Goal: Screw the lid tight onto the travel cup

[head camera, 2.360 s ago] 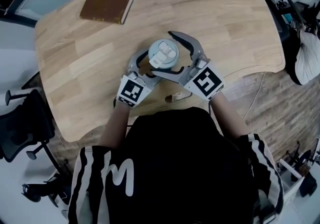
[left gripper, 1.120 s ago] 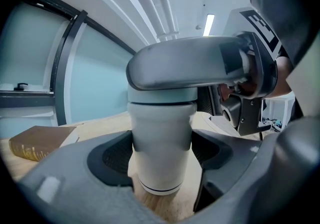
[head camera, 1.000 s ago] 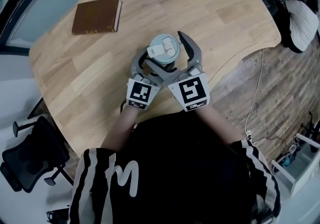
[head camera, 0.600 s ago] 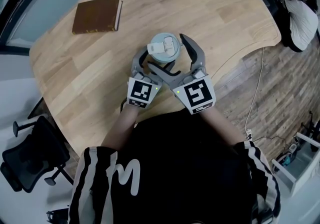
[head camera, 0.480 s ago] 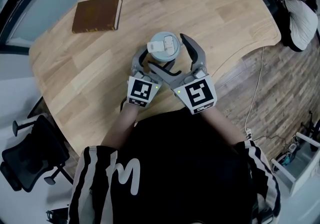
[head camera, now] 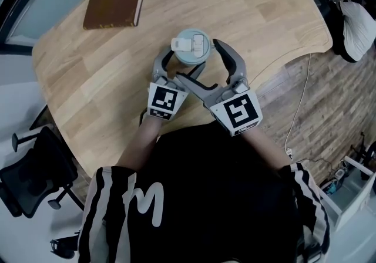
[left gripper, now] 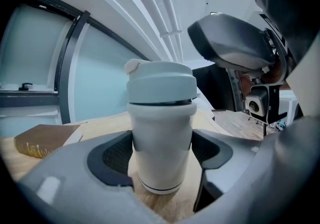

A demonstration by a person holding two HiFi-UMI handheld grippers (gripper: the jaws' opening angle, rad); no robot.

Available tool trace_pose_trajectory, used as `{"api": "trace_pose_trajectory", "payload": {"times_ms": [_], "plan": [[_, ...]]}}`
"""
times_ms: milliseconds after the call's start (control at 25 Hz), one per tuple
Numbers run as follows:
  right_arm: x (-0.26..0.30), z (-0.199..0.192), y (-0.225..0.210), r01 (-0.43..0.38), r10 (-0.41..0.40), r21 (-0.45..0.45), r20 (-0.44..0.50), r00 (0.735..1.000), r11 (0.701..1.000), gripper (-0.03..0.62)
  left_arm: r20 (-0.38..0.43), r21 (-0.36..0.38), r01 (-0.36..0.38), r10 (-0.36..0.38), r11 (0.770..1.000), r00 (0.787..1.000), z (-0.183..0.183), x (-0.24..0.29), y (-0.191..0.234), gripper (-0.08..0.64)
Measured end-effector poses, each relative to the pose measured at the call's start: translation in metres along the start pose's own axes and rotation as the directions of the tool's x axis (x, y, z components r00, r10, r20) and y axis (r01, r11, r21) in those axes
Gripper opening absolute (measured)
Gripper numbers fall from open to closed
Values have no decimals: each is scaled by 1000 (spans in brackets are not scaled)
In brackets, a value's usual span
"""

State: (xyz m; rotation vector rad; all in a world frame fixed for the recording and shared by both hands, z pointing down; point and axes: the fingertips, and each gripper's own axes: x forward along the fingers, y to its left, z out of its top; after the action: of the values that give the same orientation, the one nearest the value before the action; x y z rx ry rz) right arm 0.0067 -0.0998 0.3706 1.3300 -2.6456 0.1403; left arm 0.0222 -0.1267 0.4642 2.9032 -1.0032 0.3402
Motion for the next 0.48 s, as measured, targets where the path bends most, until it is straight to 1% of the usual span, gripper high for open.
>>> {"api": "trace_pose_trajectory", "payload": {"times_ms": [80, 160, 200, 240, 280, 320, 360, 400, 480], "plan": [[-2, -1, 1, -16, 16, -12, -2, 1000, 1000, 459, 1, -2, -5, 5, 1000, 1000, 0, -1, 0, 376], [-4, 0, -1, -48, 48, 14, 21, 999, 999, 449, 8, -1, -4, 4, 1000, 1000, -1, -1, 0, 376], [-5, 0, -4, -82, 81, 25, 36, 996, 996, 446, 13, -2, -2, 2, 1000, 1000, -1, -1, 0, 376], [-7, 0, -6, -132, 130, 27, 51, 990, 991, 446, 16, -2, 1, -1, 1000, 1000, 0, -1, 0, 376], [-8, 2, -7, -196, 194, 27, 65, 979, 980, 447, 17, -2, 4, -4, 1000, 1000, 0, -1, 0, 376], [-8, 5, -6, -272, 270, 22, 76, 960, 962, 448, 16, 0, 6, -6, 1000, 1000, 0, 0, -1, 376], [-7, 7, -6, -352, 351, 0, 80, 933, 936, 448, 14, 1, 8, -8, 1000, 1000, 1, 0, -1, 376], [-7, 8, -7, -426, 428, -36, 73, 901, 904, 449, 12, 2, 9, -9, 1000, 1000, 1, 1, -1, 376], [-3, 11, -7, -544, 548, -81, 38, 836, 835, 452, 10, 1, 11, -11, 1000, 1000, 1, 1, -2, 376]]}}
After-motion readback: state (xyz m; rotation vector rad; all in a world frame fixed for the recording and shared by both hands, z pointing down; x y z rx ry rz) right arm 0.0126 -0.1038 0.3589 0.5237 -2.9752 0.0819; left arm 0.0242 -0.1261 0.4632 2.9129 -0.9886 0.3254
